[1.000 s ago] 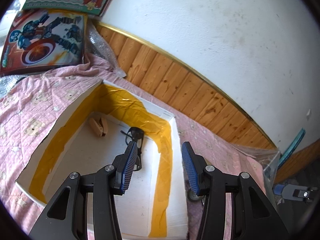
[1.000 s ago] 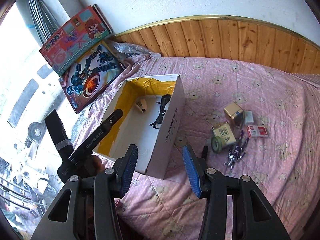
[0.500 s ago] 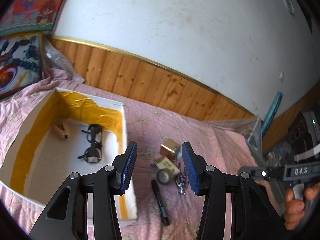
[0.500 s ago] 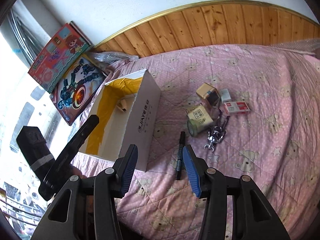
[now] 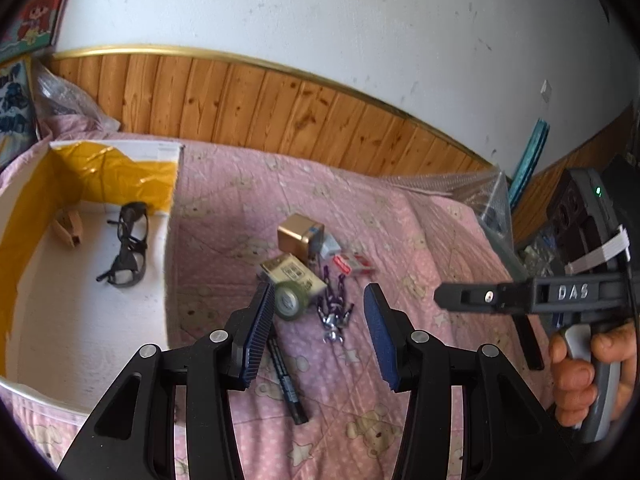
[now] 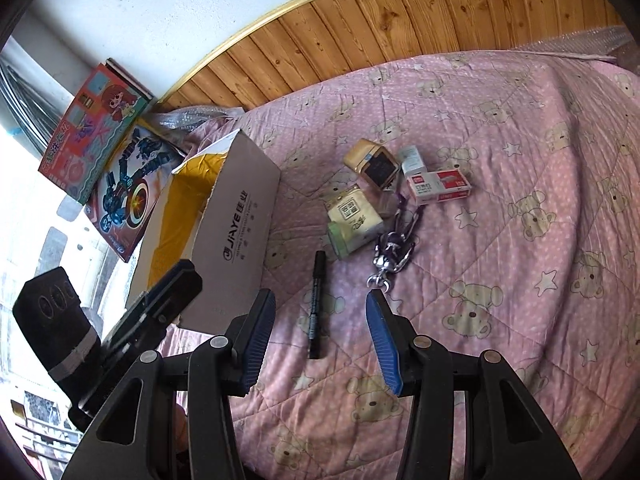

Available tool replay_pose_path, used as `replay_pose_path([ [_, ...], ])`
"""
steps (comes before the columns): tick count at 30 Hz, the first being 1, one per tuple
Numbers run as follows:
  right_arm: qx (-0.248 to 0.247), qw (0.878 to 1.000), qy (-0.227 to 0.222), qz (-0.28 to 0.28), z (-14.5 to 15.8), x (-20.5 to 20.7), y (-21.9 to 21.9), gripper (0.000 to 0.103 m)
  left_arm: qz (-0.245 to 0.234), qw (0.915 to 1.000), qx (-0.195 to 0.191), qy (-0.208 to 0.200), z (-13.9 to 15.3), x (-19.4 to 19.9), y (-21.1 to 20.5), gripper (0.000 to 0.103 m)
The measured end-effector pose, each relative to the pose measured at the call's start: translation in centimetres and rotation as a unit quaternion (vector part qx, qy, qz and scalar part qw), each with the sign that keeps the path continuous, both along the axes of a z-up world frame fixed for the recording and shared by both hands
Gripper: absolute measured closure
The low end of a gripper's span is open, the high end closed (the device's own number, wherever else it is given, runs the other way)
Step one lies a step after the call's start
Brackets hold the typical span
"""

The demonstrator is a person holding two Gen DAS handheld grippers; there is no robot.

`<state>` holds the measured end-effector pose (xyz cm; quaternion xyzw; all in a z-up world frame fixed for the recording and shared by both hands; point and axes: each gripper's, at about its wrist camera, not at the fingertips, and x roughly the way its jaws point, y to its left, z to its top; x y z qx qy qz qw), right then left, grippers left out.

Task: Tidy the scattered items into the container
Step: 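Move both open tools back toward the items on the bedspread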

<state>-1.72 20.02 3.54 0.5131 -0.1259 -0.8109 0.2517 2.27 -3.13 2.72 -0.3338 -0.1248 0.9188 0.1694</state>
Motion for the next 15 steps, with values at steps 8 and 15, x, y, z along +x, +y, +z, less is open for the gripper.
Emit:
replay_pose_path([
  [8,-0.003,1.000,-0.004,-0.010,-1.1,-1.6,1.6,0.054,-0.003,0.9988,-0.028,-0.040,-2.4,-1.0,0.9,0.054],
  [15,-0.002,1.000,-0.010,-0.011,-2.0,-2.3,2.0,0.054,-0.012,0.9972,-0.053,-0.051,-3.2,-0.8,1.9,0.054],
])
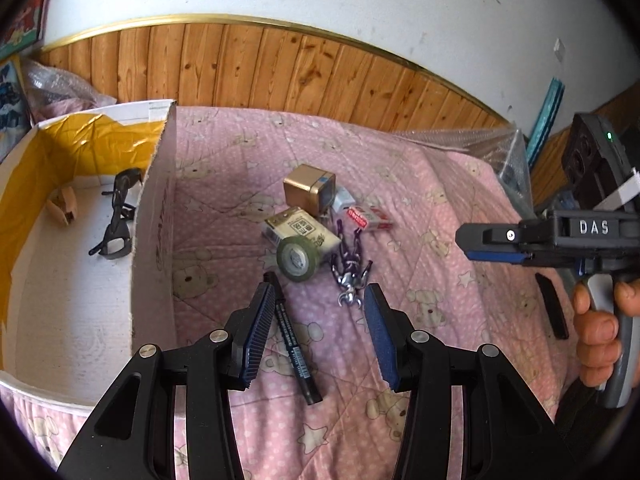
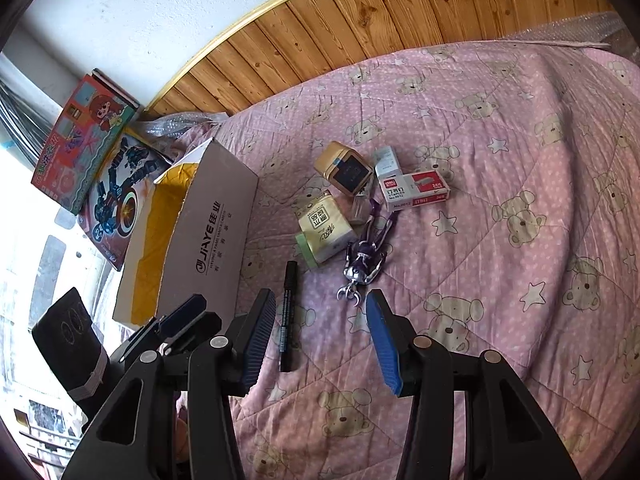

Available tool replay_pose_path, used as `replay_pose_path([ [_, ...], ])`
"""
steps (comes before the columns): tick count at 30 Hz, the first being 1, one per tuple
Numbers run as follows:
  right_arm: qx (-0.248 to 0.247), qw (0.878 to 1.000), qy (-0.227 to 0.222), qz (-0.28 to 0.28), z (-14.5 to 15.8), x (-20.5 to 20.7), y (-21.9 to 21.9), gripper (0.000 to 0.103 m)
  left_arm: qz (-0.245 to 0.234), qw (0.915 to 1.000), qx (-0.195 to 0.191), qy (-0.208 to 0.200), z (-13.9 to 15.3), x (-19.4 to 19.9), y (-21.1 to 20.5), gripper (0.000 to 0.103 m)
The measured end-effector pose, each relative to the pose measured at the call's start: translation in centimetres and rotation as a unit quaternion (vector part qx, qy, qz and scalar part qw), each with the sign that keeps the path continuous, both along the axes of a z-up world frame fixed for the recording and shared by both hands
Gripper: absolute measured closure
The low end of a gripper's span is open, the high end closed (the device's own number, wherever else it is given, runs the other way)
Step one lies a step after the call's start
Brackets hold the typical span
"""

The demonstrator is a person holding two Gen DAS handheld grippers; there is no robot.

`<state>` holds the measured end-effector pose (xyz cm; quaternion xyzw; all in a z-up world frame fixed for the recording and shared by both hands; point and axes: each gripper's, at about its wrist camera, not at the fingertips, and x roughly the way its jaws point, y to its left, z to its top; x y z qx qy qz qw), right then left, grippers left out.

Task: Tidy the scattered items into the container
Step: 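Move both open tools back toward the items on the bedspread, then grasp the black marker with the left tool while the right tool grasps the purple figure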

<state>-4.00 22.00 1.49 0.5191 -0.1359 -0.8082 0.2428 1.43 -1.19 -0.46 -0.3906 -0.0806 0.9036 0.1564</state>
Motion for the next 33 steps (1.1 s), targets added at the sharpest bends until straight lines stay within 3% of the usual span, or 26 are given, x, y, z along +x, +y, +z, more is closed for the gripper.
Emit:
replay_pose_path([
  [6,0.000,1.000,-0.002,-0.001,-0.5,-0.4,0.3,0.054,-0.010,0.9993,-0.025,-0.025,-1.5,-0.1,1.1,0.054],
  [12,0.011,1.000,0.012,-0.009,-0.2,-0.3,1.8,0.052,0.016,0.9980,-0.045,-0.042,-2.4,-0.3,0.3,0.054],
  [19,0.011,1.000,0.002,-0.027,-1.5,-1.9,3.6,0.048,0.067,0.9947,-0.022,-0.075,-3.8,-0.9,-2.8,0.054],
  [22,0.004,1.000,-0.005,-0.025,-2.6,-2.7,3.1,0.044,0.049,0.9945,0.003,-0.093,-4.8,-1.4,-1.8,0.054],
  [26,0.000,1.000,-0.020,-0.012,-4.5,-3.6,0.9,0.044,0.030,0.9939,-0.017,-0.105,-6.4,-2.1,1.6,0.054],
  [28,0.008,1.000,-0.027,-0.001,-5.7,-4.0,-0.7,0.044,0.034,0.9915,-0.045,-0.117,-7.7,-2.7,2.6,0.054],
  [30,0.025,0.999,-0.029,0.010,-6.8,-4.4,-2.3,0.042,0.055,0.9868,-0.078,-0.131,-9.0,-3.5,2.7,0.054],
  [33,0.077,0.997,-0.022,0.022,-8.5,-5.1,-4.4,0.038,0.060,0.9867,-0.096,-0.117,-9.2,-3.9,3.2,0.054],
])
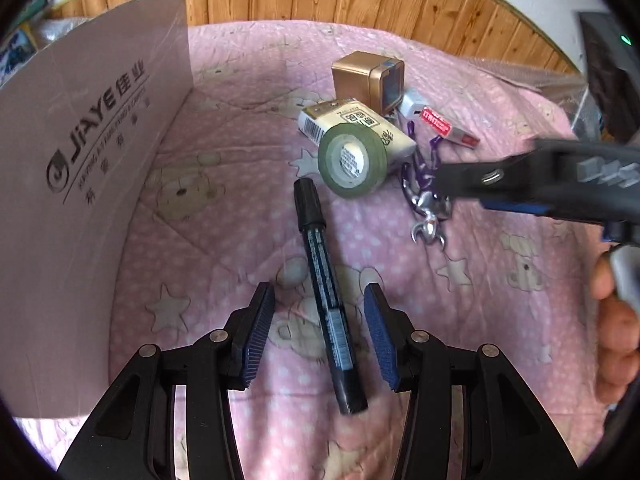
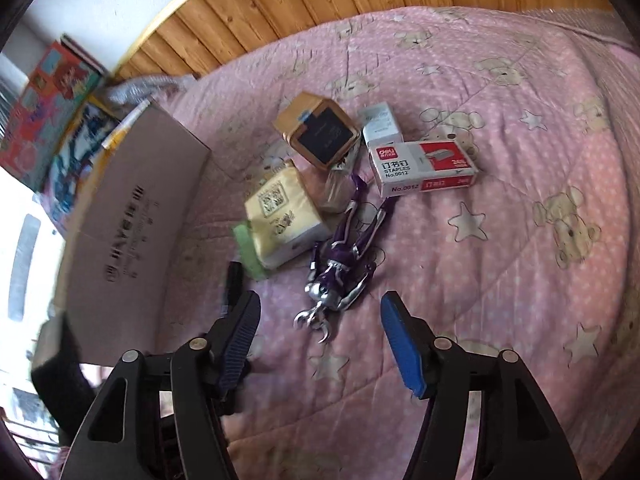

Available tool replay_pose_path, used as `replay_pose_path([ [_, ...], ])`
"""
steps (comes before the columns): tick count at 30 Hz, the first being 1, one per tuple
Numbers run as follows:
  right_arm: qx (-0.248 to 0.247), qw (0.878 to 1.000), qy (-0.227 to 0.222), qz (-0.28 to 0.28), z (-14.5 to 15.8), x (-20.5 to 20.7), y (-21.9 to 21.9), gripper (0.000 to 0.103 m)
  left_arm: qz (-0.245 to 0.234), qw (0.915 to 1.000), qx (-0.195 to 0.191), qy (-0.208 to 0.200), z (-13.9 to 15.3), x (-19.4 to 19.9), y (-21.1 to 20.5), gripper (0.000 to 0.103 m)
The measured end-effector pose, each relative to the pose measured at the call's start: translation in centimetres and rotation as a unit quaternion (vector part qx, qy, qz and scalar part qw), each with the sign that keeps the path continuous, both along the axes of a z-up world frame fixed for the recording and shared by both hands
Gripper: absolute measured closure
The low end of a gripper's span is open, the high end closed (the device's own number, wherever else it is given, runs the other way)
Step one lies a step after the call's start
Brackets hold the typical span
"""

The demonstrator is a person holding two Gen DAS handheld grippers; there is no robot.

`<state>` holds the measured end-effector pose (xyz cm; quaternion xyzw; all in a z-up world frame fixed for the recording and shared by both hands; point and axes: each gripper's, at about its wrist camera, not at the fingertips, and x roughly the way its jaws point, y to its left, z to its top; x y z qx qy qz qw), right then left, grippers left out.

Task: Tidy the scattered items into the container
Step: 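Grasp the black marker with the left tool while the right tool grasps the purple figure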

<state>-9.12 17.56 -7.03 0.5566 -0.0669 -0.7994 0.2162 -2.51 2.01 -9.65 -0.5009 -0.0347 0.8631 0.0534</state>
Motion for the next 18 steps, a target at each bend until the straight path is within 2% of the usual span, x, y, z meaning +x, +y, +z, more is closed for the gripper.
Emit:
replay_pose_path([
  [4,0.062,0.998,0.010,0.016,-2.4,-1.2,-2.2,0.037,-0.019,0.9984,-0.049,0.021,-0.2,0.3,1.5,0.055],
  [6,0.101,0.994,0.043,0.030,-2.5,-1.3,-3.4,0.038,-0.026,0.9976,-0.056,0.030,-0.2,0.5,1.8,0.059],
  [7,0.123,0.990,0.052,0.039,-2.7,-1.2,-3.9,0.046,-0.030,0.9971,-0.060,0.035,-0.2,0.5,2.0,0.064],
  [9,0.168,0.982,0.073,0.051,-2.7,-0.8,-4.8,0.051,-0.038,0.9963,-0.065,0.041,-0.2,0.6,2.1,0.072],
  [13,0.174,0.981,0.068,0.044,-2.5,-0.4,-4.5,0.051,-0.045,0.9961,-0.064,0.041,0.0,0.2,2.3,0.082],
  [18,0.180,0.980,0.083,0.031,-0.4,1.1,-3.2,0.052,-0.044,0.9967,-0.057,0.037,0.0,0.6,2.0,0.087],
])
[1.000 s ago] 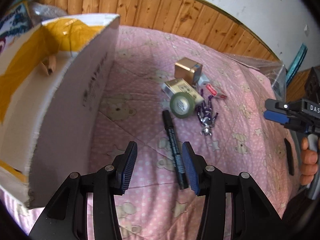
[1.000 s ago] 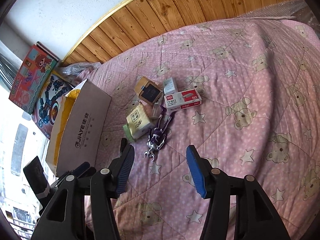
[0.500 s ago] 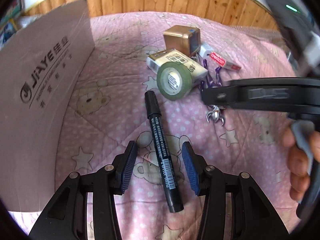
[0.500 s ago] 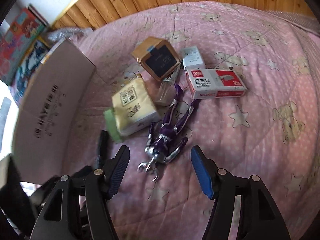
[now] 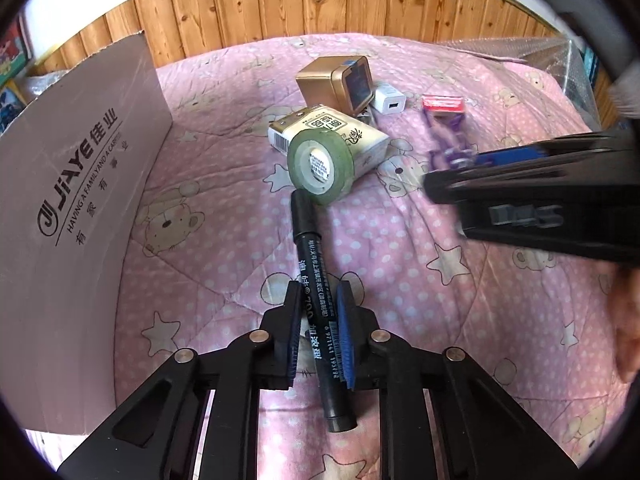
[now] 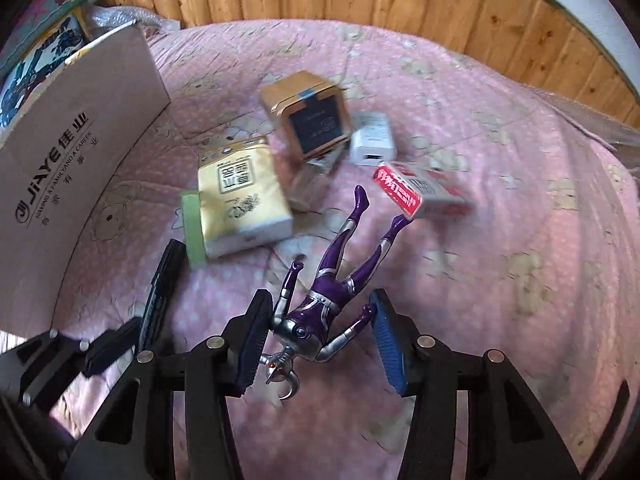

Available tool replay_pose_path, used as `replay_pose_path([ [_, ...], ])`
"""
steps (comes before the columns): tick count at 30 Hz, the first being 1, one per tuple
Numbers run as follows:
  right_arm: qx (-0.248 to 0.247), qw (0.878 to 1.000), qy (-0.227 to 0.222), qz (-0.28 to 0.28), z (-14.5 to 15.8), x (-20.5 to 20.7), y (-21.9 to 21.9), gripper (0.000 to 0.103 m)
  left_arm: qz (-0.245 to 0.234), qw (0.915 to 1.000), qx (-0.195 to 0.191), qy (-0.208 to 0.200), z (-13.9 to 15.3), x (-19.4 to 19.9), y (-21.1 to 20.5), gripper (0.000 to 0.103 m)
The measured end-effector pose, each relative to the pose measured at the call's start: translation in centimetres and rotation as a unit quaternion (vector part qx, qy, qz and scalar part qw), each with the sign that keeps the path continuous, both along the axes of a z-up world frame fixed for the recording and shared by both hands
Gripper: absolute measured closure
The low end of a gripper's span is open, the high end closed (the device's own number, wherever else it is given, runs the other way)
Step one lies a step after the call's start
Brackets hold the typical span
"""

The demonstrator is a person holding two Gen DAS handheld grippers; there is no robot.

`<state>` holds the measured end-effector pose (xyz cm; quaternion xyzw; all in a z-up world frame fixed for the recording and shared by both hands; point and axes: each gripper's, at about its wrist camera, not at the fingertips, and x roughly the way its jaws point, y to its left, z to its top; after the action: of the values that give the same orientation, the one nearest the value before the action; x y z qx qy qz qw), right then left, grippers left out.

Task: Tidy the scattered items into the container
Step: 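Grasp the black marker with the left tool while the right tool grasps the purple figure, then carry the marker and purple figure over the white box with both tools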

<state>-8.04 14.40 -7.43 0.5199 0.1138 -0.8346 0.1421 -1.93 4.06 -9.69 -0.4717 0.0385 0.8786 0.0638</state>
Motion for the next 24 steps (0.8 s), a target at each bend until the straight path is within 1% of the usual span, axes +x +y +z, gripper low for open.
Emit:
replay_pose_path([
  [4,0.005,1.000,0.013,-0.016,1.9,0.9,1.8,0.051,0.002,1.0000,0.007,-0.006,0.2,0.5,-0.1,0.090],
  [11,-0.004,0.999,0.024,-0.049,4.8,2.9,4.2,0.051,-0.003,0.9998,0.014,-0.012,0.7,1.7,-0.3,0.090],
  [16,-0.015,0.998,0.027,-0.054,6.0,4.3,4.6,0.051,0.008,0.9996,0.028,-0.007,1.5,2.2,-1.2,0.090],
  [24,-0.012,0.998,0.031,-0.051,6.8,5.8,3.8,0.051,0.016,0.9988,0.046,-0.002,2.3,2.4,-2.4,0.090],
])
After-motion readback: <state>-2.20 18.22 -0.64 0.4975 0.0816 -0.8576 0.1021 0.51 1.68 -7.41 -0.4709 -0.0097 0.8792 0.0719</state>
